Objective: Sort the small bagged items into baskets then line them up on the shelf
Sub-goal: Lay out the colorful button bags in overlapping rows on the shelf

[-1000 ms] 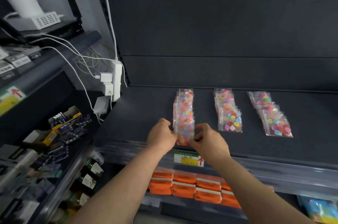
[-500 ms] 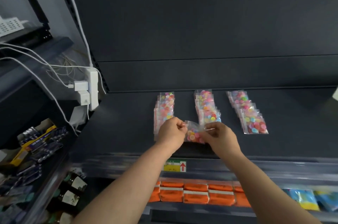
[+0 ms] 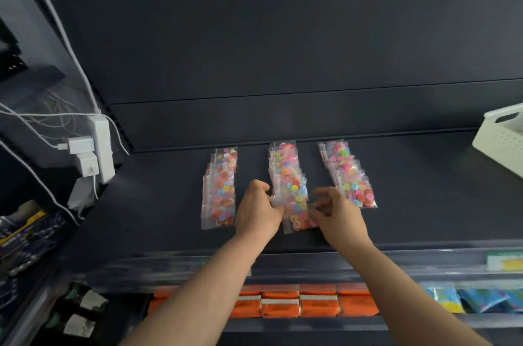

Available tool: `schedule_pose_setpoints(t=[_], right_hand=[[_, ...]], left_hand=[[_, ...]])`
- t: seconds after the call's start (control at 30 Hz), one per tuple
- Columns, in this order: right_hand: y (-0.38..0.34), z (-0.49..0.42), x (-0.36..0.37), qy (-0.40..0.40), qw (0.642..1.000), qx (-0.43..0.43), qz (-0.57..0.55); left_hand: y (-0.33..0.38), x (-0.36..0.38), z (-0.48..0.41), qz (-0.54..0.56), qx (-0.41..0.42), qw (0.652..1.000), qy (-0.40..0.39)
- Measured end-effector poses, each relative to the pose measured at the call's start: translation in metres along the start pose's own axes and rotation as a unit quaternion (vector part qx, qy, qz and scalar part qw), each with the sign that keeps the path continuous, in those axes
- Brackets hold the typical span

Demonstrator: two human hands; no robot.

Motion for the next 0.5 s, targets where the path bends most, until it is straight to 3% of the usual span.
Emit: schedule_pose_setpoints(t=[0.1,0.2,0.3,0.5], right_hand=[[0.007,-0.001,-0.016,0.016,1.000,0.001,-0.019],[0.019,-0.002,-0.039,0.047,0.999,0.009,-0.019],[0.034,-0.005,-0.061,0.077,0.996,0.027,-0.020],[0.051,-0.011,-0.085,0.100,0.994,0.010,0.051]], left_hand=[[0.013,0.001,-0.001,-0.002,0.023,1.000,0.006],[0.036,0.013,0.001,0.011,0.054,0.998,-0.041],[0.062,0.035,0.008,-0.034,0.094,0.990,-0.097],[0.091,0.066,0.016,-0.106,0.120,0.981,-0.108]])
Point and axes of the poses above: each hand's wrist, its own z-axis away from the middle knuckle, its own x-axis out of the palm, y = z × x, the point moved 4 cm from there along -z, towards the middle knuckle, and after that the axes turned 1 degree about -x, right-handed, at the moved point
